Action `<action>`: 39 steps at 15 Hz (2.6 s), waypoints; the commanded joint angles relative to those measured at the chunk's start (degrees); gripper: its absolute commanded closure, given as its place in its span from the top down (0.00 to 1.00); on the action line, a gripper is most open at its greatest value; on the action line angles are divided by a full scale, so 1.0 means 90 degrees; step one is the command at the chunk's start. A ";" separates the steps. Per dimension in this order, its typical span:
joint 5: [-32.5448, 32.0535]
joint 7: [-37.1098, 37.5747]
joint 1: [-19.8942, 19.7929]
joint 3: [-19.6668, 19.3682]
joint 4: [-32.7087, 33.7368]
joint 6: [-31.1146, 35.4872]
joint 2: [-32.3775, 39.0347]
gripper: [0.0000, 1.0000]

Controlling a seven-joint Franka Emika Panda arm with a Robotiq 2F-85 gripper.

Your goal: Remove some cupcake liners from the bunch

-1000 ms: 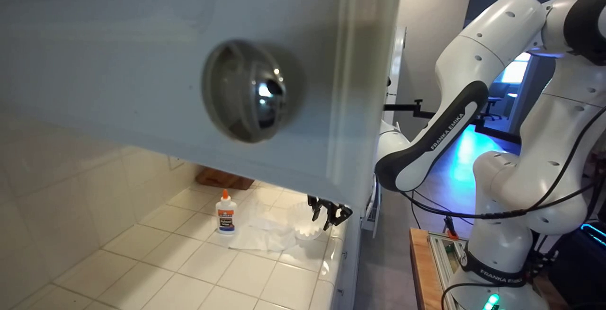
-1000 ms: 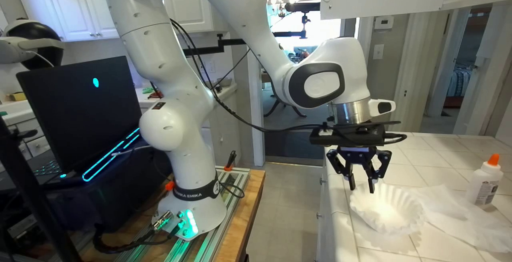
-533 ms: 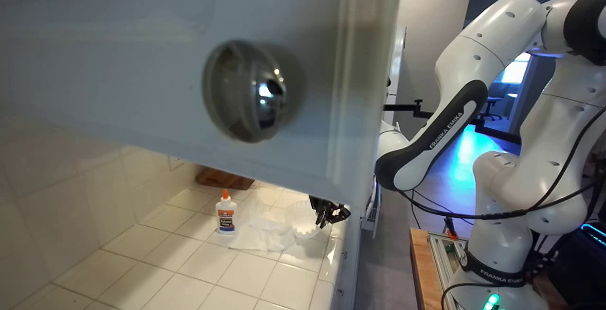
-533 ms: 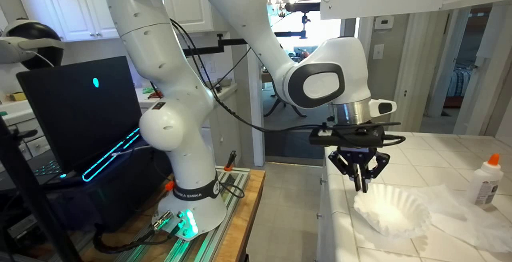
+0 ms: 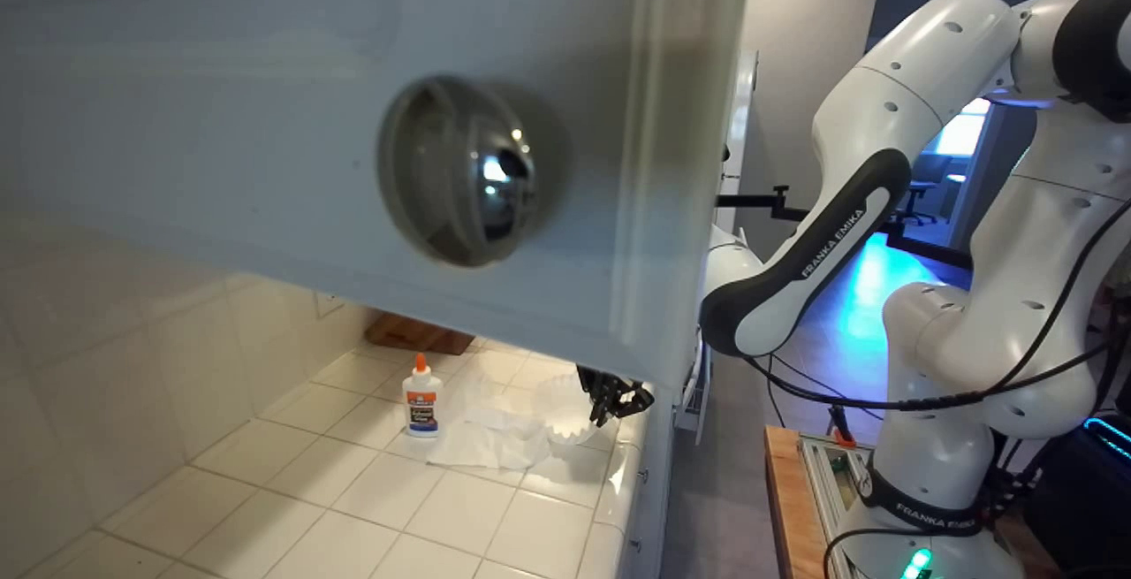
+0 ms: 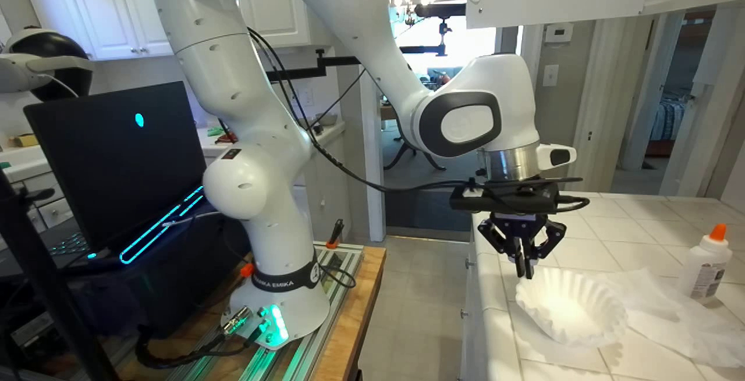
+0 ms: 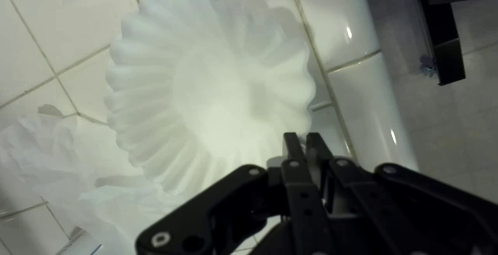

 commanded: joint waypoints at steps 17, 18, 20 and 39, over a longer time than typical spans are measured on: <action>0.0254 -0.0211 0.0153 0.0167 0.0014 -0.0346 -0.0450 0.00; 0.0235 -0.0189 0.0152 0.0183 0.0017 -0.0367 -0.0513 0.00; 0.0215 -0.0183 0.0166 0.0201 0.0023 -0.0423 -0.0693 0.00; -0.1077 0.1911 -0.1129 0.0939 0.0035 -0.1519 -0.3785 0.00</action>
